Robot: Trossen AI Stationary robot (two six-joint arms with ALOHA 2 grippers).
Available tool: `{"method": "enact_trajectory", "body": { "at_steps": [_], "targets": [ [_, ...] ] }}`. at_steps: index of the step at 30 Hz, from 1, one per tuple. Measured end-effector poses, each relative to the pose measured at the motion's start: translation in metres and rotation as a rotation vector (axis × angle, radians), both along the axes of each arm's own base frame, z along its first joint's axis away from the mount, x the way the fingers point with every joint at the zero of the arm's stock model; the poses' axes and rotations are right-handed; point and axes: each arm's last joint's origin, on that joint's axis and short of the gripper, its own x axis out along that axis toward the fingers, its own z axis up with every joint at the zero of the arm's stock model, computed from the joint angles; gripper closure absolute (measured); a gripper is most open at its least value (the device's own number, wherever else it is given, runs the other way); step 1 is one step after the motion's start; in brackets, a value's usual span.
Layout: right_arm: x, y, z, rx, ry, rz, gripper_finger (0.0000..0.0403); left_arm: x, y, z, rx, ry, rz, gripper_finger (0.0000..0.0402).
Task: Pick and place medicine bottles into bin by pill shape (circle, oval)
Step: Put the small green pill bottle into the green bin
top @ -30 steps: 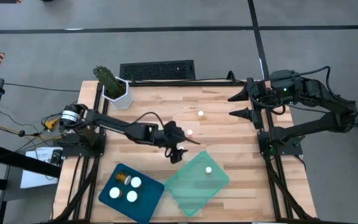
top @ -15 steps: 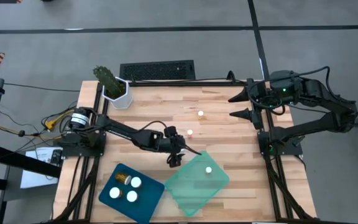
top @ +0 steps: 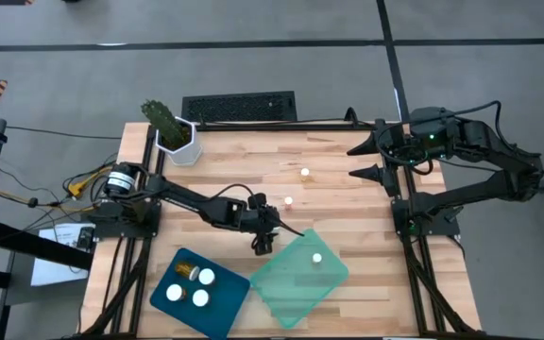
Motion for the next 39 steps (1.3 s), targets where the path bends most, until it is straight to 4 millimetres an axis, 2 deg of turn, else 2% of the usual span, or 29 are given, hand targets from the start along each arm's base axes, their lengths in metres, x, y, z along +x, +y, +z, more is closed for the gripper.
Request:
{"method": "enact_trajectory", "body": {
  "at_steps": [22, 28, 31, 34, 39],
  "targets": [
    [0.000, 0.000, -0.001, 0.000, 0.008, 0.000, 0.0121, 0.002, 0.001, 0.001, -0.007, -0.020, 0.006, 0.0290],
    [0.000, 0.000, -0.001, 0.000, 0.008, 0.000, 0.0121, 0.004, 0.001, 0.007, -0.027, -0.029, 0.034, 0.0295],
    [0.000, 0.000, -0.001, 0.000, 0.008, 0.000, 0.0121, 0.010, -0.001, 0.020, -0.025, -0.034, 0.050, 0.0284],
    [0.000, 0.000, -0.001, 0.000, 0.008, 0.000, 0.0121, 0.018, -0.006, 0.041, -0.017, -0.033, 0.045, 0.0283],
    [0.000, 0.000, -0.001, -0.001, 0.008, 0.000, 0.0121, 0.031, -0.020, 0.096, 0.001, -0.089, 0.013, 0.0291]
  ]
}}
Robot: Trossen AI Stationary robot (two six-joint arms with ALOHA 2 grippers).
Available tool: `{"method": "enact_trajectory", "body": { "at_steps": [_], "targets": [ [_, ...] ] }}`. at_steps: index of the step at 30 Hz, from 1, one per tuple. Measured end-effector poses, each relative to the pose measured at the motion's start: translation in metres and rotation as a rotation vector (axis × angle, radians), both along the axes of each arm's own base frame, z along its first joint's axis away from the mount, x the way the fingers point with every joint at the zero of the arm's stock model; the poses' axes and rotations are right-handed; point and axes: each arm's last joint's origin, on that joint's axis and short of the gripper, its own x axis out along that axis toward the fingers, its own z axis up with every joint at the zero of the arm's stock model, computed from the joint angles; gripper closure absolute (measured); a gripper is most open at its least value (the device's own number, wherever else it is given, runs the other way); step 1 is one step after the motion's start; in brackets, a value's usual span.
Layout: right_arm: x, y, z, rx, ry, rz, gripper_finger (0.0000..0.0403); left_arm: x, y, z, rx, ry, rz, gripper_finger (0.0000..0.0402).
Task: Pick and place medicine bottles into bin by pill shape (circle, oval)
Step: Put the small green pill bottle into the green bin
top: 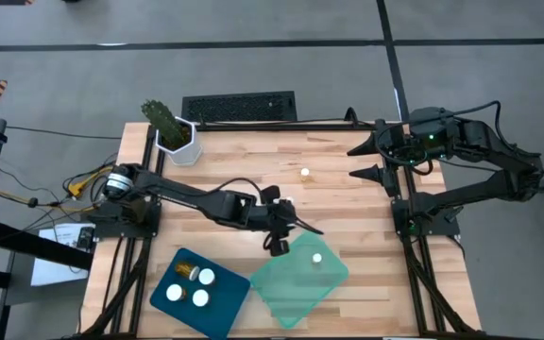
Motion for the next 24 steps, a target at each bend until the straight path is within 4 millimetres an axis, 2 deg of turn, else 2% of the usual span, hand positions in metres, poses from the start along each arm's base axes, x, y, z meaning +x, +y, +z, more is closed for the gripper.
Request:
{"method": "enact_trajectory", "body": {
  "at_steps": [5, 9, 16, 18, 24],
  "targets": [
    [0.000, 0.000, 0.000, 0.000, 0.000, 0.000, 0.0121, 0.006, -0.014, 0.049, 0.001, -0.131, 0.021, 0.0285],
    [0.000, 0.000, -0.001, 0.002, 0.011, 0.000, 0.0121, 0.003, -0.028, 0.058, -0.008, -0.162, 0.019, 0.0280],
    [-0.001, 0.000, -0.003, 0.005, 0.033, 0.000, 0.0121, -0.002, -0.050, 0.047, 0.015, -0.178, 0.026, 0.0286],
    [-0.001, 0.000, -0.003, 0.005, 0.032, 0.000, 0.0121, 0.005, -0.056, 0.040, 0.005, -0.196, 0.023, 0.0286],
    [-0.002, 0.000, -0.003, 0.006, 0.038, 0.001, 0.0121, 0.021, -0.077, -0.008, 0.020, -0.108, -0.030, 0.0287]
  ]
}}
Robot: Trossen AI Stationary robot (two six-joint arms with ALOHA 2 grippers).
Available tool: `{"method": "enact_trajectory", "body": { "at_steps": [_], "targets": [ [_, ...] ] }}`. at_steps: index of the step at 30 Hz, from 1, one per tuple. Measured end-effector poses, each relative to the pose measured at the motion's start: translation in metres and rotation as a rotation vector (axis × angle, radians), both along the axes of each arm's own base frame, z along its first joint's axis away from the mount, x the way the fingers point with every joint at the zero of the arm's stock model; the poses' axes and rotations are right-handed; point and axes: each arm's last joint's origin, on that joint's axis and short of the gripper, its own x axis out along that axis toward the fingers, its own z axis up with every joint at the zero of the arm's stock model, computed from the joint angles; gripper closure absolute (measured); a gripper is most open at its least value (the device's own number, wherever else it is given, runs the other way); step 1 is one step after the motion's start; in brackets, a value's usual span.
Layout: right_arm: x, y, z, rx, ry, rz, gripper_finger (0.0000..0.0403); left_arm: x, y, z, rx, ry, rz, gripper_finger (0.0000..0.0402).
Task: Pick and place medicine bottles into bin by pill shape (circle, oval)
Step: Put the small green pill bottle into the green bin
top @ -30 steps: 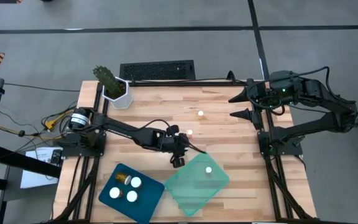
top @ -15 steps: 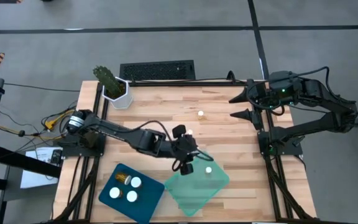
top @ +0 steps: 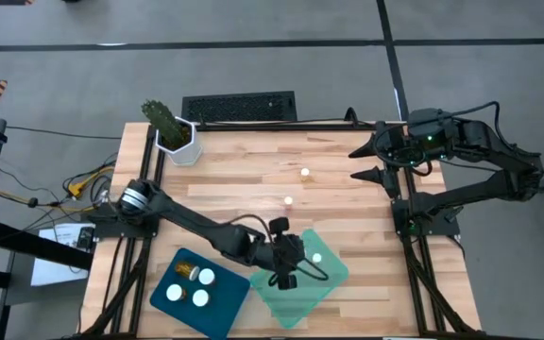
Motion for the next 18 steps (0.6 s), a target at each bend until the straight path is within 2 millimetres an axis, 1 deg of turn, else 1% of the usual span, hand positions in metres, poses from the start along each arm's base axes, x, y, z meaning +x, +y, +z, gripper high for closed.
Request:
{"method": "enact_trajectory", "body": {
  "at_steps": [3, 7, 9, 14, 18],
  "targets": [
    [0.000, 0.000, -0.001, 0.001, 0.007, 0.000, 0.0121, 0.004, -0.004, -0.014, -0.020, 0.022, 0.022, 0.0287],
    [-0.001, 0.000, -0.001, 0.000, 0.017, 0.001, 0.0121, 0.010, -0.005, -0.021, -0.037, 0.009, 0.012, 0.0287],
    [-0.001, 0.000, -0.002, -0.004, 0.018, 0.003, 0.0121, 0.011, -0.006, -0.030, 0.003, 0.042, -0.011, 0.0287],
    [-0.001, 0.000, -0.002, -0.005, 0.021, 0.004, 0.0121, 0.018, -0.005, -0.056, 0.016, 0.116, -0.050, 0.0287],
    [-0.001, 0.000, -0.002, -0.004, 0.023, 0.004, 0.0121, 0.019, -0.004, -0.062, 0.010, 0.132, -0.050, 0.0287]
  ]
}}
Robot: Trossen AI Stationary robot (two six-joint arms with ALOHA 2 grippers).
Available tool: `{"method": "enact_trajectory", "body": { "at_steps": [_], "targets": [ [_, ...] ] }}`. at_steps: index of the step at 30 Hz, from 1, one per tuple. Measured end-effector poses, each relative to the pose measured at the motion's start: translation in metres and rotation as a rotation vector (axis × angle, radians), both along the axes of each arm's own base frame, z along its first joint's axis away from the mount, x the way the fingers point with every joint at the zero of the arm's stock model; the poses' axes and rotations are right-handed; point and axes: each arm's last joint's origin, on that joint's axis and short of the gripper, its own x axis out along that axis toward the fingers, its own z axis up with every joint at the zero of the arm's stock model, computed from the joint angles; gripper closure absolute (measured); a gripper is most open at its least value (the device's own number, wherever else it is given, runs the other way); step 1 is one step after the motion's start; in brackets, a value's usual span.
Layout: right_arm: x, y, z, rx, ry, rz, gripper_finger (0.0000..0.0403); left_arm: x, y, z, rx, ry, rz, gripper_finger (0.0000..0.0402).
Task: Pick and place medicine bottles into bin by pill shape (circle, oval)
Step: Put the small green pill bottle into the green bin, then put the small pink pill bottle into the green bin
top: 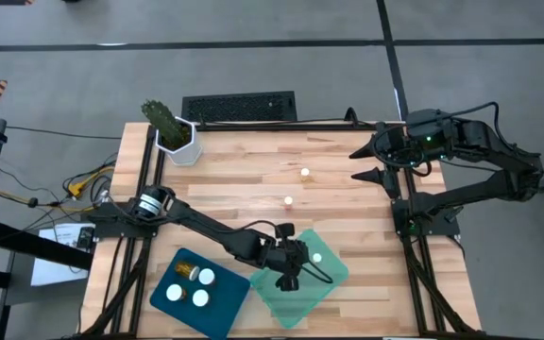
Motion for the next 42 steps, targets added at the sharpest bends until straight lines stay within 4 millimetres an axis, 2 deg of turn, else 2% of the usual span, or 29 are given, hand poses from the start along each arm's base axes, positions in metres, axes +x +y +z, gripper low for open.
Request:
{"method": "enact_trajectory", "body": {
  "at_steps": [13, 18, 29, 42],
  "targets": [
    [0.000, 0.000, 0.000, -0.001, -0.003, 0.001, 0.0121, -0.003, 0.001, -0.004, 0.049, 0.056, -0.058, 0.0287],
    [0.000, 0.000, 0.000, -0.001, -0.004, 0.001, 0.0121, 0.003, -0.002, -0.021, 0.030, 0.074, -0.075, 0.0287],
    [0.000, 0.000, 0.000, -0.003, -0.003, 0.002, 0.0121, 0.011, -0.001, -0.013, 0.044, 0.064, -0.047, 0.0287],
    [0.000, 0.000, 0.000, 0.000, -0.003, 0.000, 0.0121, 0.010, 0.002, -0.015, 0.065, 0.095, -0.083, 0.0236]
  ]
}}
